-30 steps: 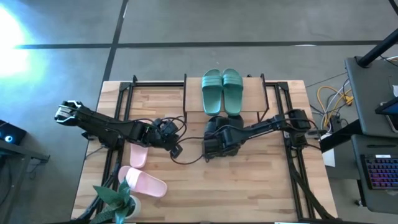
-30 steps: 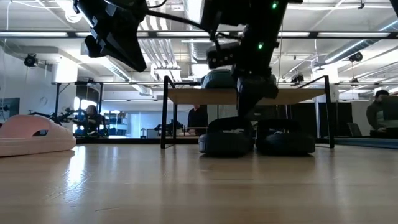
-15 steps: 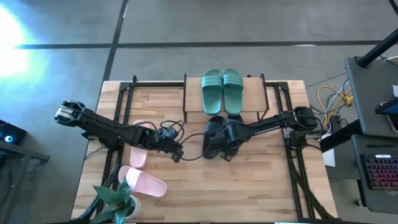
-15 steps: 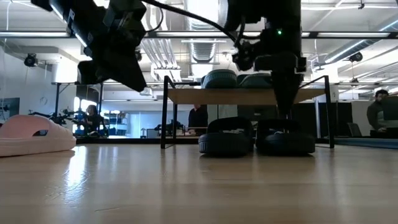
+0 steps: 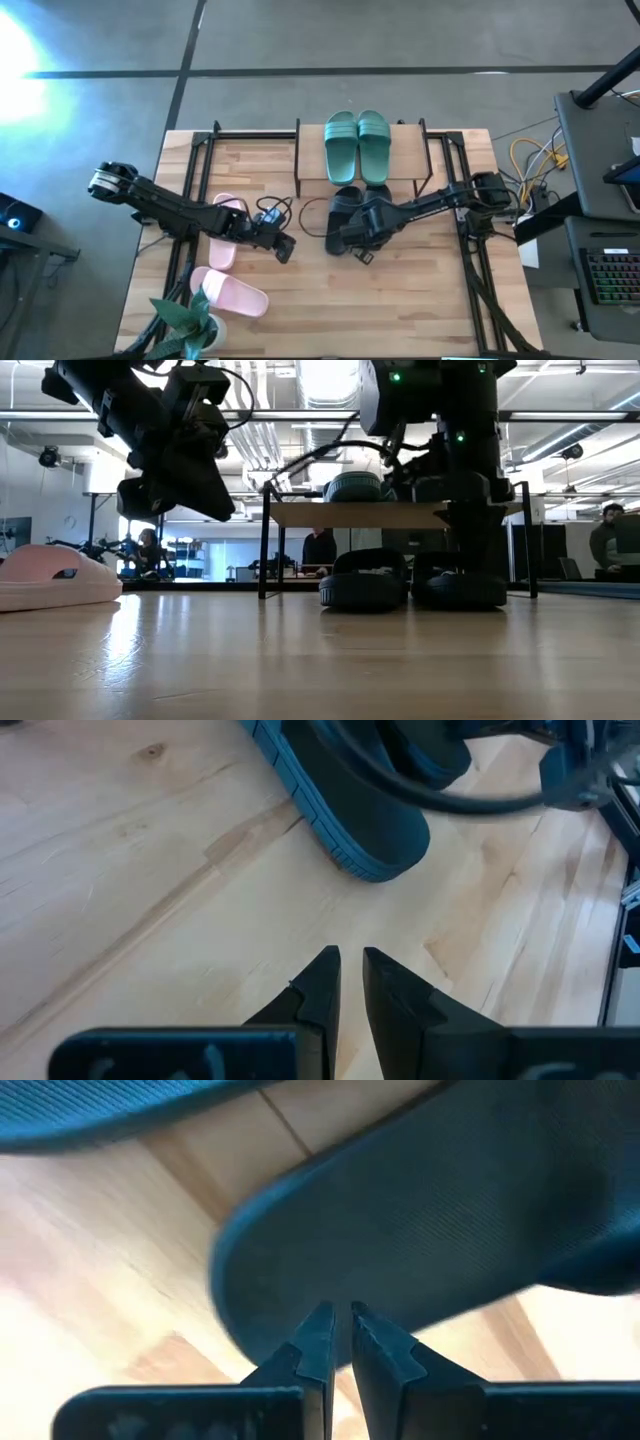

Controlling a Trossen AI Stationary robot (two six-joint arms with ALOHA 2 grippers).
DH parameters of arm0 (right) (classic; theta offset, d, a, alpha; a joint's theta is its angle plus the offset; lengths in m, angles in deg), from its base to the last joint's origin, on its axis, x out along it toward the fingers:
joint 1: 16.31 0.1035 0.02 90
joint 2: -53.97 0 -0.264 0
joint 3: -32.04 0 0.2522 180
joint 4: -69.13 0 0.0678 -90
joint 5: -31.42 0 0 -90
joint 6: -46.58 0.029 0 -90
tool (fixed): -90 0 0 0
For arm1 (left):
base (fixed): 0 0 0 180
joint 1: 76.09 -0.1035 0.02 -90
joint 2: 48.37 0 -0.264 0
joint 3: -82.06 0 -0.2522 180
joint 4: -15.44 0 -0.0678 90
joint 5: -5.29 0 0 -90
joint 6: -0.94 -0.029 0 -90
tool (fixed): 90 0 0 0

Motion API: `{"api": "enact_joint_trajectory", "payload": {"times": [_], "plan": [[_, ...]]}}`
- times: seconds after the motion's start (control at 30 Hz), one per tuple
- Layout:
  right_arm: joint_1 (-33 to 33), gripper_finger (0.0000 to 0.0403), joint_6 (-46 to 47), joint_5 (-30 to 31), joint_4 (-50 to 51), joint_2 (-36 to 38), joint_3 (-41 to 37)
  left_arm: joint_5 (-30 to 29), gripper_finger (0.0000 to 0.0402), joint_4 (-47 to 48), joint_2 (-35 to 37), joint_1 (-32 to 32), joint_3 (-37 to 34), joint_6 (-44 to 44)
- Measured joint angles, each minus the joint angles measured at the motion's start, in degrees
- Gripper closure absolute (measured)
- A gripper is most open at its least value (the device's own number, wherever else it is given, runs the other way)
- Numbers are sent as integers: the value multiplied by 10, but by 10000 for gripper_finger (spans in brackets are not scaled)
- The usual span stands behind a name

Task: Pick and place slides into the shelf
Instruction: Adjust the black slide on the shelf

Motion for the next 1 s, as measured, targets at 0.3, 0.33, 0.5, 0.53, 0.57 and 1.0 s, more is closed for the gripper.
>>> {"api": "enact_joint_trajectory", "payload": {"times": [0.3,0.33,0.5,0.53,0.57,1.0], "plan": [[6,377,-4,-3,-17,0,-16,0,369,0,0,0,0,0],[8,377,-4,-5,-21,0,-23,-1,369,0,0,0,0,0],[20,377,-4,-7,-32,1,-49,-1,369,0,0,0,0,0],[22,377,-4,-8,-32,2,-51,-1,369,0,0,0,0,0],[25,377,-4,-7,-32,3,-53,-1,369,0,0,0,0,0],[39,376,36,47,-20,46,-52,-3,369,0,0,0,0,0]]}}
